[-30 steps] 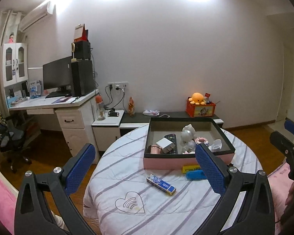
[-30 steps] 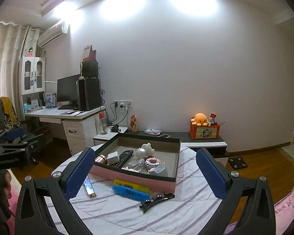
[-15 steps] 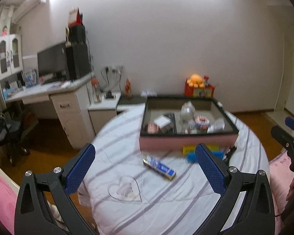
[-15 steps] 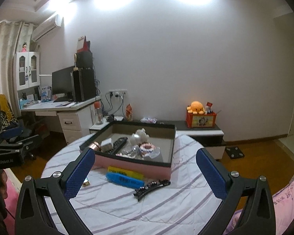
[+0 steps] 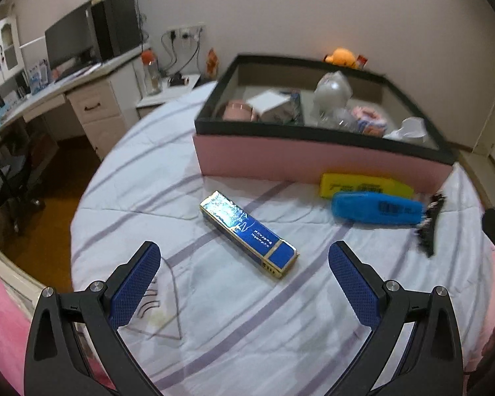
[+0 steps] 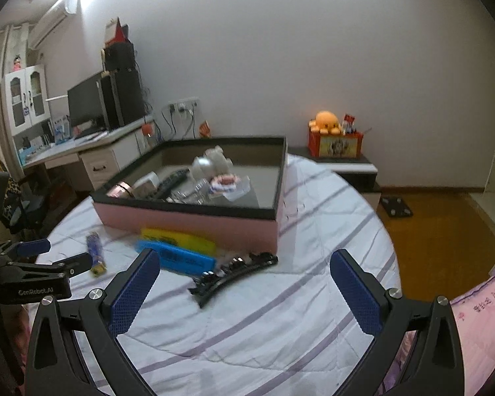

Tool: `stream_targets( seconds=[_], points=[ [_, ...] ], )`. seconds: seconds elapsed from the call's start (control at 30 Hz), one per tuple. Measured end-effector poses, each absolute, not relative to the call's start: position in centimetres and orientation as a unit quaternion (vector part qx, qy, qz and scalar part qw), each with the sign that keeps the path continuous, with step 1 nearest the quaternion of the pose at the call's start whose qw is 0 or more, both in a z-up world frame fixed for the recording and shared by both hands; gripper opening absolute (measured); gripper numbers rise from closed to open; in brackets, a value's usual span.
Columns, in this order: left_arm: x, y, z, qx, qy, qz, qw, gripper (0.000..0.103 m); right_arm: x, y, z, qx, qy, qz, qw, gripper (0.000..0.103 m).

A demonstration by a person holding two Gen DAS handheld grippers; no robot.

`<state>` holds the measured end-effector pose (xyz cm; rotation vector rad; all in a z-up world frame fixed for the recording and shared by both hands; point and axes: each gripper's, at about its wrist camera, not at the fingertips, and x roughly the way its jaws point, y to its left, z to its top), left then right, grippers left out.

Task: Organize rigid objects
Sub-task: 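Grasp the blue-and-gold lighter with the left gripper while the right gripper grasps the black hair clip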

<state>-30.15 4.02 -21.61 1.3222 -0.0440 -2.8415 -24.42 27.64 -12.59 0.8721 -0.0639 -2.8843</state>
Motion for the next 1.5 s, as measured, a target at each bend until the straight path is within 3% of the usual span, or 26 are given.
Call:
stream_targets(
  seconds=[0.57,0.8,0.87,0.9,0.97,1.0,1.03,1.07,1.5],
  points=[
    [-29.1,-2.7,-23.3,0.454,0.0,-0.887,0.086,0.103,-26.5,27.1,-14.9,0.344,-0.023,-0.936,0.062,0.103],
    [-30.1,-1.5,-23.0,0.43,-0.02,-0.902,0.031,0.102,-27.2,25.8,-15.8,0.38,0.0,-0.923,0.061,0.103],
    [-30.7,-0.1,-23.3,0.431,-0.044,-0.901,0.007,0.082,-27.4,25.8,-16.1,0.386,0.003,-0.92,0.059,0.103],
    [-30.9,0.4,-23.3,0.428,-0.052,-0.902,-0.004,0.077,-27.5,25.8,-16.2,0.39,0.003,-0.919,0.059,0.103],
    [-31.1,1.1,-23.0,0.417,-0.06,-0.907,-0.024,0.043,-27.7,26.0,-16.4,0.396,-0.002,-0.916,0.056,0.103],
    [-31.4,1.3,-23.0,0.417,-0.062,-0.906,-0.035,0.038,-27.8,26.2,-16.5,0.398,-0.004,-0.915,0.056,0.103],
    [-31.4,1.5,-22.9,0.416,-0.065,-0.906,-0.039,0.025,-27.9,26.2,-16.5,0.401,-0.005,-0.914,0.055,0.103],
    [-31.2,1.7,-22.8,0.415,-0.067,-0.906,-0.048,0.02,-28.1,26.2,-16.6,0.404,-0.005,-0.913,0.053,0.103],
    [-29.0,2.4,-22.5,0.422,-0.081,-0.899,-0.085,0.02,-30.2,24.7,-17.4,0.436,0.031,-0.898,0.055,0.103]
  ],
)
